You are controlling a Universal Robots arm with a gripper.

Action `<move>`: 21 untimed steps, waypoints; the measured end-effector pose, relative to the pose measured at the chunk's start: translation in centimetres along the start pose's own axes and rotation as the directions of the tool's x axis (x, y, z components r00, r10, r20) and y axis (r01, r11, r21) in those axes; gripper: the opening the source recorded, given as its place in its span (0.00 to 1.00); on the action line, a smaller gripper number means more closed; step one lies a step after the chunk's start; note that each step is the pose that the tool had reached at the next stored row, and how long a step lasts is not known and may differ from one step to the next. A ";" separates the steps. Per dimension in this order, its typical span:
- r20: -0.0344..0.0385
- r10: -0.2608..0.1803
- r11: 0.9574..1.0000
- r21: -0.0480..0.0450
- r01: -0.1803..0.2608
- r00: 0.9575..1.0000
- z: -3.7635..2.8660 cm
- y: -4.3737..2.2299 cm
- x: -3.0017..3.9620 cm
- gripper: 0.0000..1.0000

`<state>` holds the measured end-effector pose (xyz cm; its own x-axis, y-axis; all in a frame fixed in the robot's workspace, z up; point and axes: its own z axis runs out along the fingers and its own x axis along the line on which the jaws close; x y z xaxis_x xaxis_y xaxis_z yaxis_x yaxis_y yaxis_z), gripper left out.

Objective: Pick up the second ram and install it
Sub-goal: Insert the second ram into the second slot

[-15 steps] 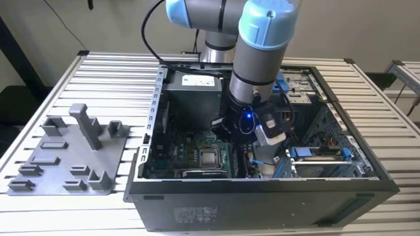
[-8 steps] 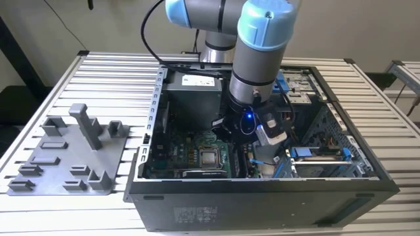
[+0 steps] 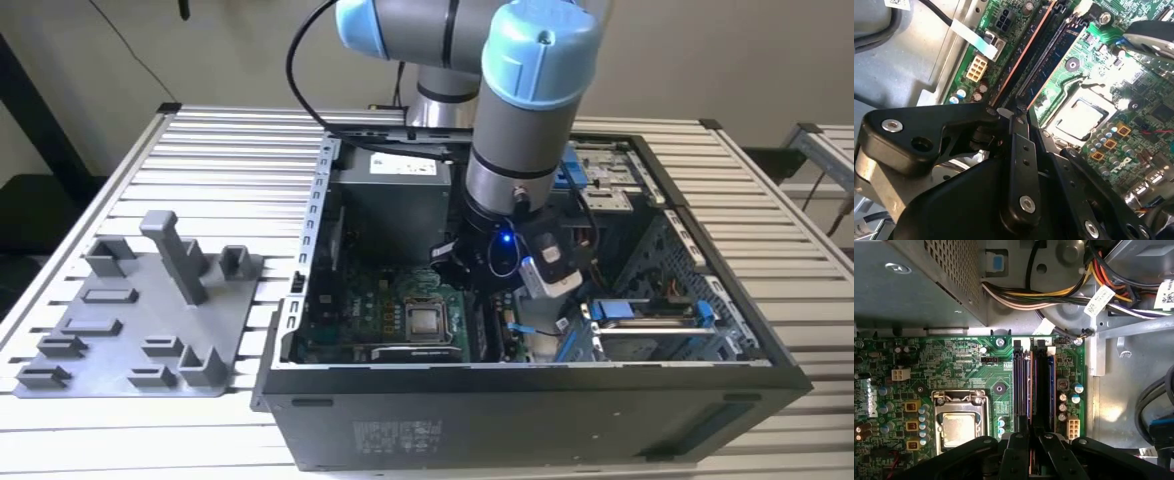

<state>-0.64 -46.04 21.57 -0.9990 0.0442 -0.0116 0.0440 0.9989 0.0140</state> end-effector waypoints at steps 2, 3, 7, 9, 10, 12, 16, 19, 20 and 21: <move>0.000 0.000 1.000 0.000 0.000 1.000 -0.08 0.00 0.00 0.14; 0.000 0.000 1.000 0.000 0.000 1.000 -0.11 0.00 0.00 0.14; 0.000 0.000 1.000 0.000 0.000 1.000 -0.13 -0.15 0.00 0.14; 0.000 0.000 1.000 0.000 0.000 1.000 -0.12 -0.26 -0.01 0.14; 0.000 0.000 1.000 0.000 0.000 1.000 -0.09 -0.29 0.00 0.14; 0.000 0.000 1.000 0.000 0.000 1.000 0.00 -0.32 -0.01 0.14; 0.000 0.000 1.000 0.000 0.000 1.000 0.32 -0.34 0.00 0.14; 0.000 0.000 1.000 -0.001 0.000 1.000 0.34 -0.34 0.00 0.14; 0.000 0.000 1.000 -0.001 0.000 1.000 0.35 -0.34 0.00 0.14; 0.000 0.000 1.000 -0.001 0.000 1.000 0.35 -0.34 0.00 0.14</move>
<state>-0.65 -46.37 21.21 -0.9990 0.0443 -0.0116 0.0441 0.9989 0.0148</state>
